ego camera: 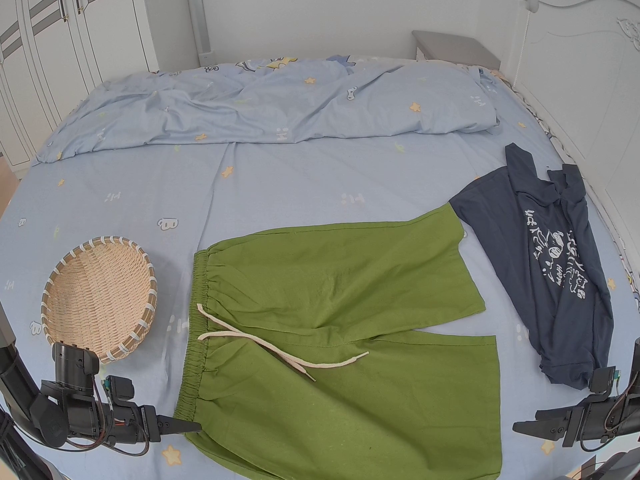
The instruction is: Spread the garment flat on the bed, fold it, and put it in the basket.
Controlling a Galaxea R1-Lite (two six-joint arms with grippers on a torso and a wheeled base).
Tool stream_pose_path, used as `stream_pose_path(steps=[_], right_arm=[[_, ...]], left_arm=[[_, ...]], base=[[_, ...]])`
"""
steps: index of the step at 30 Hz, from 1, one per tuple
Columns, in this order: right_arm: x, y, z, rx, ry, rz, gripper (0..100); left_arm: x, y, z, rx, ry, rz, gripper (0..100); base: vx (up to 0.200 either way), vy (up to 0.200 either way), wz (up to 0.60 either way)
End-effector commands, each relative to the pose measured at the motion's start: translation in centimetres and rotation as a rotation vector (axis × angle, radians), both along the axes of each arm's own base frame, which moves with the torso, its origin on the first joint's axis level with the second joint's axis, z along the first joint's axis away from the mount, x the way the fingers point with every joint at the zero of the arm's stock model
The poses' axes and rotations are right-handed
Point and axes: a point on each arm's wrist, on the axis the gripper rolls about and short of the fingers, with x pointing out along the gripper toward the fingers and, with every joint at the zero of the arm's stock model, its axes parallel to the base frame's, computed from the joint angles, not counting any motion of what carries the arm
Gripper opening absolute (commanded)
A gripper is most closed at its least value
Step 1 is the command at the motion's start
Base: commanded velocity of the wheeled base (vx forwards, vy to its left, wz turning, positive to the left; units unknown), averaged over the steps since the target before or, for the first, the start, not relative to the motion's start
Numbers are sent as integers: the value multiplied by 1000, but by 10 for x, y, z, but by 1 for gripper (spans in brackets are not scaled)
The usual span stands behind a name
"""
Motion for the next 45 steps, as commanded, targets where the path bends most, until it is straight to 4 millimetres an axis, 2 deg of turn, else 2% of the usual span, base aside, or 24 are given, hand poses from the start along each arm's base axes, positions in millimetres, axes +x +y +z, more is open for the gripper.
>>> stream_pose_path(steps=[1, 6, 11, 14, 15, 16, 17, 19, 26, 32, 45], right_arm=[[0, 0, -1, 1, 7, 1, 100], [1, 0, -2, 0, 29, 6, 100], [7, 1, -14, 10, 145, 34, 100], [10, 2, -23, -13, 217, 60, 100], [11, 3, -32, -55, 265, 123, 100], [11, 3, -32, -55, 265, 123, 100], [14, 3, -42, -94, 323, 187, 100], [16, 5, -49, -98, 384, 213, 100], [18, 12, -54, -110, 404, 274, 100], [27, 17, -67, -169, 454, 290, 100], [24, 21, -68, -188, 470, 322, 100]], left_arm=[[0, 0, -2, 0, 9, 0, 0], [-4, 0, -2, 2, 9, -3, 0], [-9, 1, -1, 3, 43, 4, 0], [-14, 2, 3, 2, 43, 7, 0], [-17, 1, 5, 2, 50, 1, 0], [-17, 1, 5, 2, 50, 1, 0], [-19, 0, 5, 5, 49, -11, 0], [-19, 0, 6, 9, 43, -17, 0], [-12, 0, 8, 8, -4, -8, 0], [-11, 0, 9, 8, -31, -9, 0], [-11, 0, 10, 8, -40, -12, 0]], base=[[0, 0, 0], [0, 0, 0], [0, 0, 0], [0, 0, 0], [0, 0, 0], [0, 0, 0], [0, 0, 0], [0, 0, 0], [0, 0, 0], [0, 0, 0], [0, 0, 0]])
